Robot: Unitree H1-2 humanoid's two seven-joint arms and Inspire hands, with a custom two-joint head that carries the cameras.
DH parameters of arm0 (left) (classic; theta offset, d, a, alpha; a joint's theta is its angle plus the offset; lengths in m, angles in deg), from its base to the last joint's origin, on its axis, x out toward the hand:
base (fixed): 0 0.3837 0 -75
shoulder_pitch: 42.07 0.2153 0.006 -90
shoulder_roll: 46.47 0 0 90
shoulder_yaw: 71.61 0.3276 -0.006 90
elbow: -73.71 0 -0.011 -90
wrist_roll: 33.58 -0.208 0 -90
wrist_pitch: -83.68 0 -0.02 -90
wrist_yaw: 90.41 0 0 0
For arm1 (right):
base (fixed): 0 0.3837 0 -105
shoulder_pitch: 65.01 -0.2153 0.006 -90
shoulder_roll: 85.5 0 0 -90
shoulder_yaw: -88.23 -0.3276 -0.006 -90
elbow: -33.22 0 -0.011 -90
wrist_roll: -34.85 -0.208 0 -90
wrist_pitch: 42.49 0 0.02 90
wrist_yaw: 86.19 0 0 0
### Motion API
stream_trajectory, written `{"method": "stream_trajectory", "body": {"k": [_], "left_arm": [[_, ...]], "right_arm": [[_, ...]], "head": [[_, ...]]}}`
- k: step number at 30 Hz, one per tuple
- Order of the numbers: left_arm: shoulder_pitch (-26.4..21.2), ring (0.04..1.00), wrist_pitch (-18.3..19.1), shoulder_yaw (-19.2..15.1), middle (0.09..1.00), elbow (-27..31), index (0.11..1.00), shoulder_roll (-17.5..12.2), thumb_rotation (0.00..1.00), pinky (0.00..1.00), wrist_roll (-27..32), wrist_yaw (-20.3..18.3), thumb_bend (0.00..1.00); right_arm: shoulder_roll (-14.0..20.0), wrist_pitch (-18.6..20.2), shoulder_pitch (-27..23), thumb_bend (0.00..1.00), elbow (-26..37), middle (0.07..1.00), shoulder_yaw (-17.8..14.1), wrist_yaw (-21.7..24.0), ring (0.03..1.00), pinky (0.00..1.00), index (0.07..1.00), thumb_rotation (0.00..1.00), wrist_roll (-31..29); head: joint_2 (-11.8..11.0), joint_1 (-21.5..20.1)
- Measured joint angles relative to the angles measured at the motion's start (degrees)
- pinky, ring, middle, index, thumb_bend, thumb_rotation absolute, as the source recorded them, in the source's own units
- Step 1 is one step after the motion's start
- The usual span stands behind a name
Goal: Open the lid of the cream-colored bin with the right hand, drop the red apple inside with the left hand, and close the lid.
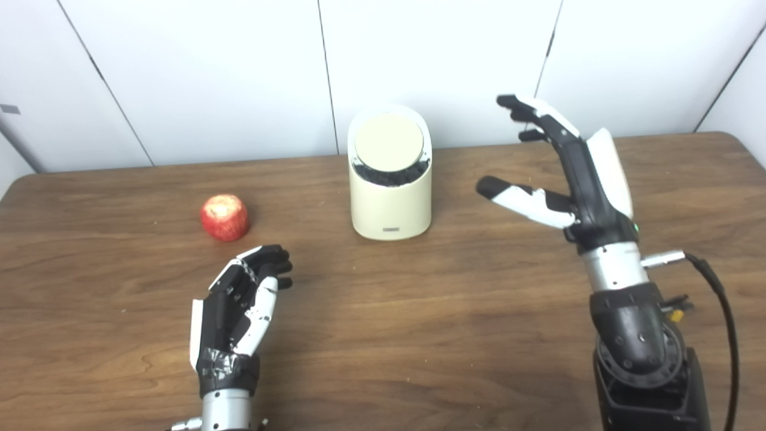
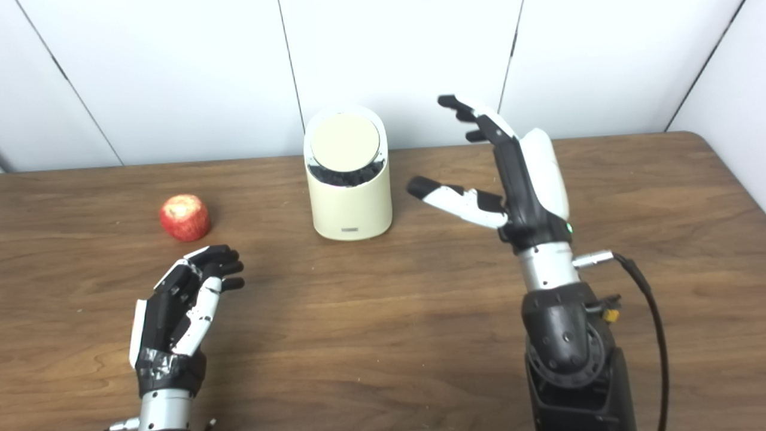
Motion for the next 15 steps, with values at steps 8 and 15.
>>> {"method": "stream_trajectory", "body": {"k": [8, 15], "left_arm": [[-0.2, 0.675, -0.2, -0.1, 0.671, -1.3, 0.643, 0.8, 0.24, 0.63, -0.1, 0.0, 0.22], [-0.4, 0.673, -1.9, -0.2, 0.670, -3.2, 0.640, 0.9, 0.28, 0.63, -0.8, 0.0, 0.23]], "right_arm": [[-0.1, 3.3, -8.7, 0.86, -3.0, 0.834, 1.6, 0.7, 0.809, 0.69, 0.812, 0.56, 3.8], [0.8, 3.6, -13.7, 0.88, -10.0, 0.807, 5.8, 1.3, 0.725, 0.57, 0.806, 0.53, 9.5]], "head": [[-0.3, 0.2], [-0.8, 0.6]]}}
